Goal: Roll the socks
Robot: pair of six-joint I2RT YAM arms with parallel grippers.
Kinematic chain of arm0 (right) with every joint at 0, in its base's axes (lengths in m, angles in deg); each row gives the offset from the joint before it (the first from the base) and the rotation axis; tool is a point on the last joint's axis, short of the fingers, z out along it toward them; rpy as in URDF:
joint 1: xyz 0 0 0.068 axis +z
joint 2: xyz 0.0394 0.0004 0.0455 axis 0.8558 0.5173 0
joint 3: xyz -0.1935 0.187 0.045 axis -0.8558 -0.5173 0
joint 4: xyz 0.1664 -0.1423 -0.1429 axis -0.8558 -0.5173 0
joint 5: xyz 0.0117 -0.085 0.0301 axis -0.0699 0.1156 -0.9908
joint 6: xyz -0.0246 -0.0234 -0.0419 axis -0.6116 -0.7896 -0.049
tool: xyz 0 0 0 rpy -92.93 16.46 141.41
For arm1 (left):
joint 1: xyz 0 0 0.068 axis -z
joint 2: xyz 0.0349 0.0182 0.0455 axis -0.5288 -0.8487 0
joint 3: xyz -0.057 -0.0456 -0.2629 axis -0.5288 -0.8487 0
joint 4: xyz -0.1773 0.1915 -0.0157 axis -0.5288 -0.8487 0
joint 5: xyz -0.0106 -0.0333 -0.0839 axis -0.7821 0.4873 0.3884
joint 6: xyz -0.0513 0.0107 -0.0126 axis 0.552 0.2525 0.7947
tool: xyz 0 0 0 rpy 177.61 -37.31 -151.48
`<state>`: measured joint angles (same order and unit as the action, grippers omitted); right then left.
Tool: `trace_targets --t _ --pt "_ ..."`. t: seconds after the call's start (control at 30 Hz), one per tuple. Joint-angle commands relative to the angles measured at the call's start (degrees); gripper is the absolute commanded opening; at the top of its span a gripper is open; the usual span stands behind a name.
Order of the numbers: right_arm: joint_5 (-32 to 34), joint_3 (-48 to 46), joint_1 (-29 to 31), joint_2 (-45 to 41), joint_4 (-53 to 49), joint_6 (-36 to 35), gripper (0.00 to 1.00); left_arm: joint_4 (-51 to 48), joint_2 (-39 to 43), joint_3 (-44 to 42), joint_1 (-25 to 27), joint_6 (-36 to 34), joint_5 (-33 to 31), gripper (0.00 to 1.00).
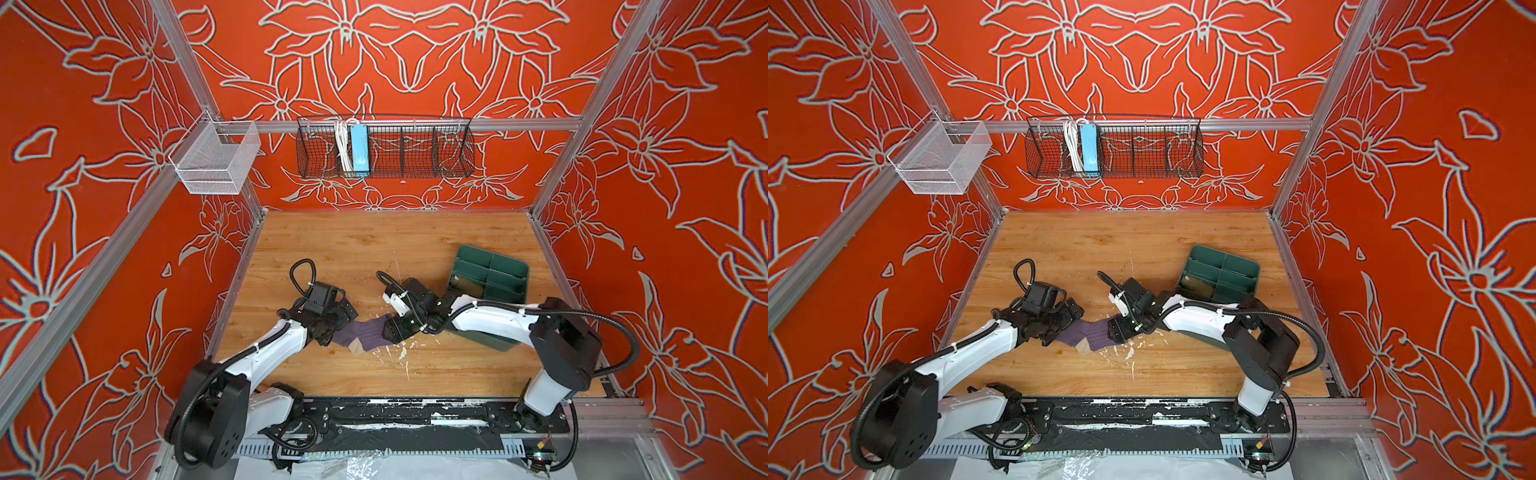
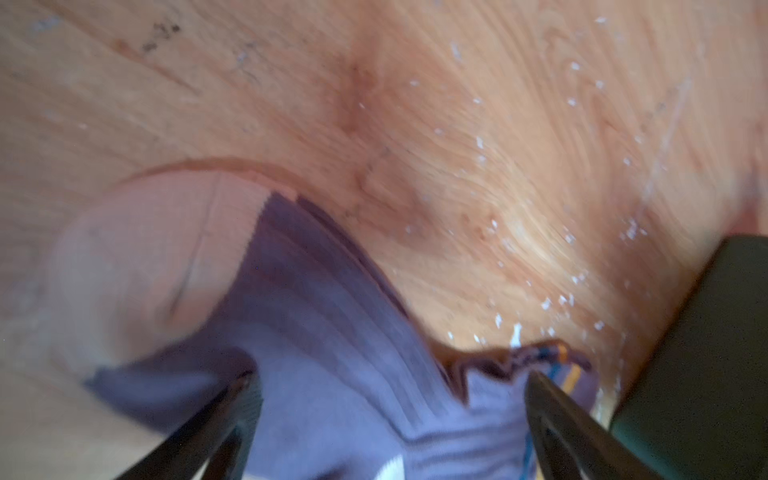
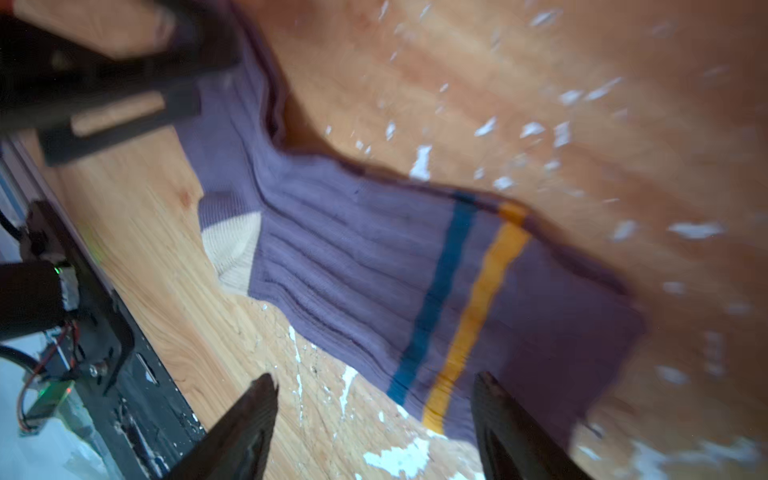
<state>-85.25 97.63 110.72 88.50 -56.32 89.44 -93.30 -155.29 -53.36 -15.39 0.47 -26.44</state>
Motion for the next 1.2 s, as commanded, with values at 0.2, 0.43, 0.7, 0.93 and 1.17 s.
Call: trace_targets --t 0.2,0.43,0.7,0.93,1.17 --pt "2.8 -1.3 3.2 4.6 0.6 -1.6 0.76 7.5 -10.5 5.4 -1.6 -2.4 -2.7 0.98" --pt "1.0 -3.2 7.6 3.7 4.3 1.6 0.76 9.7 -28.6 21.4 -0.6 -7.8 2.4 0.98" --pt "2.9 -6.0 8.0 -9.3 1.8 -0.1 0.77 18.3 -38.4 31.7 3.8 -14.7 8.3 0.98" --pt "9.0 -8.0 4.7 -26.1 -2.5 -0.4 0.82 11.9 -28.5 41.6 3.8 -28.9 15.8 0.98" --pt "6.4 -5.9 -7.1 -28.6 -4.4 -0.3 0.83 0.0 -2.7 34.9 3.8 -37.5 14.9 0.98"
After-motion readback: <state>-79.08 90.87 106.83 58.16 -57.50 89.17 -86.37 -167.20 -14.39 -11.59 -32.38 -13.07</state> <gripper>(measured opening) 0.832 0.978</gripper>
